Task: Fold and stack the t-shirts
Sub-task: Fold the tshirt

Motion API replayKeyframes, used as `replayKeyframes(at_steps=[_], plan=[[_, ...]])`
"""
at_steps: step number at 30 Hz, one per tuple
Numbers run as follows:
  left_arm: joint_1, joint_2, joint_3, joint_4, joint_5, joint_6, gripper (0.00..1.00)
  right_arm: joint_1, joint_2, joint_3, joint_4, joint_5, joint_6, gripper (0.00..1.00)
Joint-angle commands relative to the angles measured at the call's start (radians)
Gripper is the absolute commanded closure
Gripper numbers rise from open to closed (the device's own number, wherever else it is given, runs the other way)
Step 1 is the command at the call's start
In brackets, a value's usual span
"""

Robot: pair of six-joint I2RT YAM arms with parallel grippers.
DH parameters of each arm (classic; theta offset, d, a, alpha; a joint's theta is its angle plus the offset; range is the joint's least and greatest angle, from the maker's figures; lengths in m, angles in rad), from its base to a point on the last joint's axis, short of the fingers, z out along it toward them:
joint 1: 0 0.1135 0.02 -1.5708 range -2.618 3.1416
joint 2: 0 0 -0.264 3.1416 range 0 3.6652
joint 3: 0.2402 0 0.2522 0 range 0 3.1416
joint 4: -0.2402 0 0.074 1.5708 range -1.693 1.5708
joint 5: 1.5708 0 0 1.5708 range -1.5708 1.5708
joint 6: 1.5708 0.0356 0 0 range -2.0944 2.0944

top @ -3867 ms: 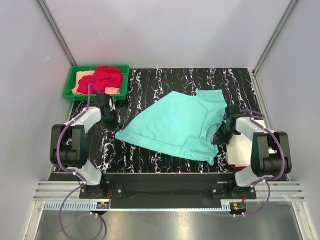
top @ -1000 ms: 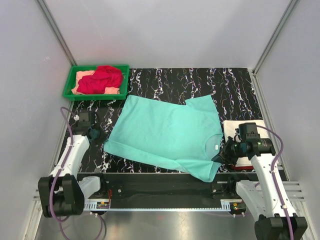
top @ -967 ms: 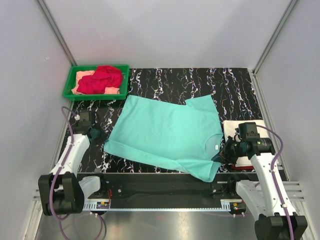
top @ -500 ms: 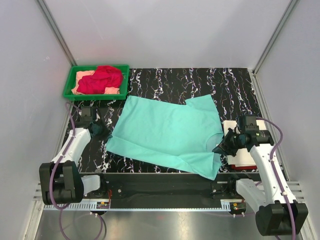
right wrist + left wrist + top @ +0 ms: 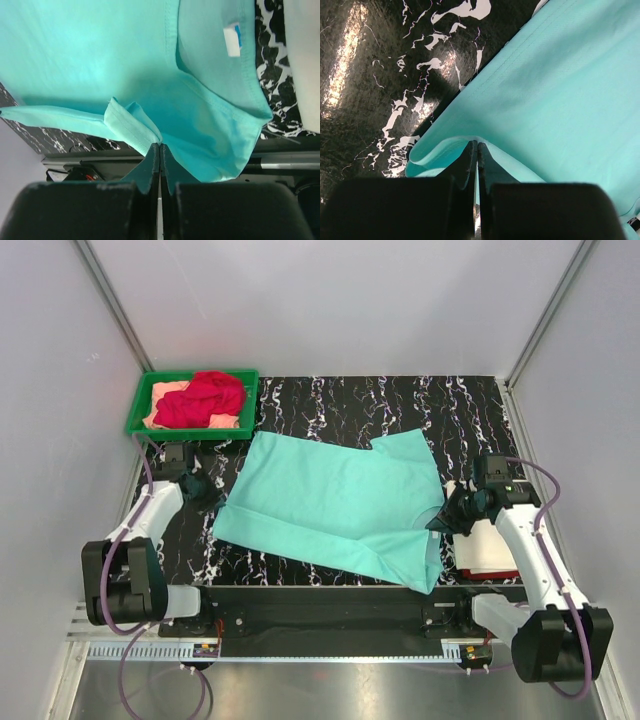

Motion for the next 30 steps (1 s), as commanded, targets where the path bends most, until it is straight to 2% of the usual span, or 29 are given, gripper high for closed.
replayKeyframes(at_steps=[1, 13, 30], plan=[[-0.004, 0.017, 0.037, 0.048, -0.014, -0.010, 1.00, 0.004, 0.034, 0.061, 0.066, 0.043, -0.031, 1.00], [-0.002, 0.123, 0.060, 0.069, -0.016, -0.011, 1.00, 0.004, 0.174, 0.110, 0.135, 0.046, -0.081, 1.00], [-0.002, 0.141, 0.031, 0.097, -0.031, -0.039, 1.00, 0.004, 0.290, 0.119, 0.225, 0.013, -0.106, 1.00]])
